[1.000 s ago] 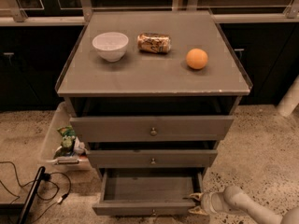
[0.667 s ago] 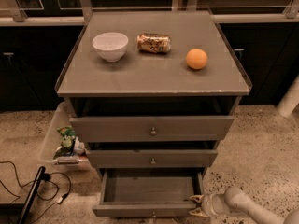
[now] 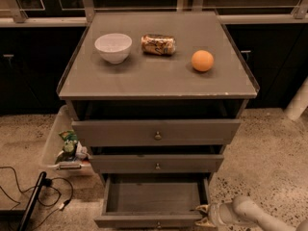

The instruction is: Open bottom drawer

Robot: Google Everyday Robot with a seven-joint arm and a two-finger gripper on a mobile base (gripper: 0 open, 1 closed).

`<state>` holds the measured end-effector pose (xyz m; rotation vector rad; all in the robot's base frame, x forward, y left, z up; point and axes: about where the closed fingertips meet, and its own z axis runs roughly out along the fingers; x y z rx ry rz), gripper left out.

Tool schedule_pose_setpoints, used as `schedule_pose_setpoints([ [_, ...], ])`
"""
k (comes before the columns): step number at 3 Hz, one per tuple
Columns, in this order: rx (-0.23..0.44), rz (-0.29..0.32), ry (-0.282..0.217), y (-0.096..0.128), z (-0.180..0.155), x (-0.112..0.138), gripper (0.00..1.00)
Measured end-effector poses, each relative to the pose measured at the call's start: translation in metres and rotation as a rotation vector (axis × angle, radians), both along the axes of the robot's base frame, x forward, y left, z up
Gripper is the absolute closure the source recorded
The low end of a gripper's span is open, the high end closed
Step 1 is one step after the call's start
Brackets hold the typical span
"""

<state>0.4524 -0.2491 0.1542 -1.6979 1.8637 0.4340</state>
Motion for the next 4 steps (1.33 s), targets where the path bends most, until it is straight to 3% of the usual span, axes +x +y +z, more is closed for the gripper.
schedule_pose_setpoints([
  [1, 0.0, 0.0, 0.0, 0.0, 0.0014, 0.0, 1.0],
  [2, 0.0, 0.0, 0.0, 0.0, 0.0014, 0.0, 0.81],
  [4, 0.006, 0.002, 0.008, 0.0016, 0.001, -0.0001, 0.35],
])
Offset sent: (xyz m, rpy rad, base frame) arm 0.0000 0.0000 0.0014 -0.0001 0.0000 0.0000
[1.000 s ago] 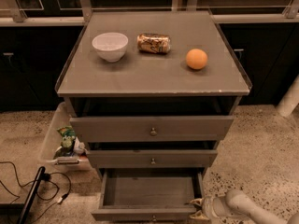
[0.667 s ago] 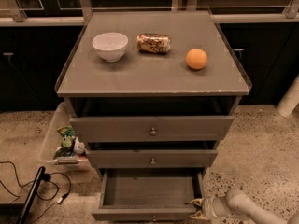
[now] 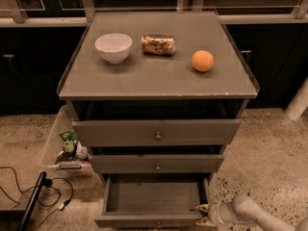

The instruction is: Open bottom drawer

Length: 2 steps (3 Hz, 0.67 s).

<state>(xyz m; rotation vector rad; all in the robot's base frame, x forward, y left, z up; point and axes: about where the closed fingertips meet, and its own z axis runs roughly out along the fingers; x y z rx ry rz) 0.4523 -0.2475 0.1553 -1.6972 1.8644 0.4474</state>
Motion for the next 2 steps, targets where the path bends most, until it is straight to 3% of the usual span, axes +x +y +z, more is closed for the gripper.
schedule_pose_setpoints([
  [1, 0.017, 0.007, 0.017, -0.001, -0.002, -0.01, 0.14],
  [2, 0.024, 0.016, 0.036, -0.004, -0.005, -0.027, 0.27],
])
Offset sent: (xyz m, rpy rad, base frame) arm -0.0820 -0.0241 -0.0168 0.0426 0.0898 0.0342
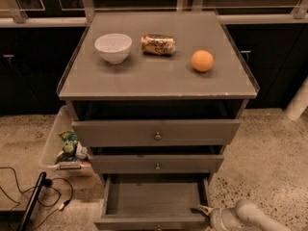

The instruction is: Open bottom drawer

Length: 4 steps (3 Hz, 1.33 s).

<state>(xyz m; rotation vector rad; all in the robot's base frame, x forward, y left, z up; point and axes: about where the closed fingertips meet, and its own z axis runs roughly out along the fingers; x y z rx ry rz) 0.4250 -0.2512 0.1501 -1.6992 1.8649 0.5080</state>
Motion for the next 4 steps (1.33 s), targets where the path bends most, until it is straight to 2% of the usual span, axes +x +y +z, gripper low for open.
schedule_pose_setpoints([
  [1, 0.003, 0.005, 0.013, -0.003, 0.0, -0.012, 0.5],
  [2, 0.003, 0.005, 0.013, -0.003, 0.002, -0.012, 0.73],
  [3, 0.005, 0.002, 0.026, -0.006, 0.001, -0.025, 0.71],
  [4, 0.005, 0.002, 0.026, -0.006, 0.003, -0.025, 0.47],
])
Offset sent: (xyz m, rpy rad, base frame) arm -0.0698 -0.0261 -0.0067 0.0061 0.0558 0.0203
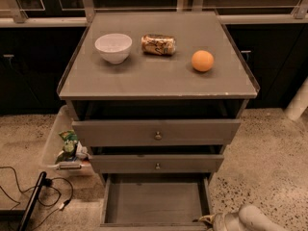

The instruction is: Open bottom drawer

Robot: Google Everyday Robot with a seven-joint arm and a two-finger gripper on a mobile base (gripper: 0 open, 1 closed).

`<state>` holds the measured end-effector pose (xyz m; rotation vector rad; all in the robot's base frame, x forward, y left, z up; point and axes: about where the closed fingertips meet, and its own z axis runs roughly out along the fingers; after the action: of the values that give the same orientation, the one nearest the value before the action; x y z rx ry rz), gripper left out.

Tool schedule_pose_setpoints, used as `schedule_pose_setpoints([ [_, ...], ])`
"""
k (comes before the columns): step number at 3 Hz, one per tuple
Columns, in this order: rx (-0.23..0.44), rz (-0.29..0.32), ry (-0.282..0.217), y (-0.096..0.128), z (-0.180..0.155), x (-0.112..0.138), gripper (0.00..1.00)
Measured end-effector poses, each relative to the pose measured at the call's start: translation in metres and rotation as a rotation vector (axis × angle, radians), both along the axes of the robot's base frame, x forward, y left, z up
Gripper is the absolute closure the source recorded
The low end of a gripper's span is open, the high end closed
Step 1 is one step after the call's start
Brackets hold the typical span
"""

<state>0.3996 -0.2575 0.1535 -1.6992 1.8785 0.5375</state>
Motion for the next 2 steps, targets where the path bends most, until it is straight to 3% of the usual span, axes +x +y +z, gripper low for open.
schedule_pose_setpoints([
  [2, 0.0, 0.0, 0.0, 0.0001, 0.0, 0.0, 0.0],
])
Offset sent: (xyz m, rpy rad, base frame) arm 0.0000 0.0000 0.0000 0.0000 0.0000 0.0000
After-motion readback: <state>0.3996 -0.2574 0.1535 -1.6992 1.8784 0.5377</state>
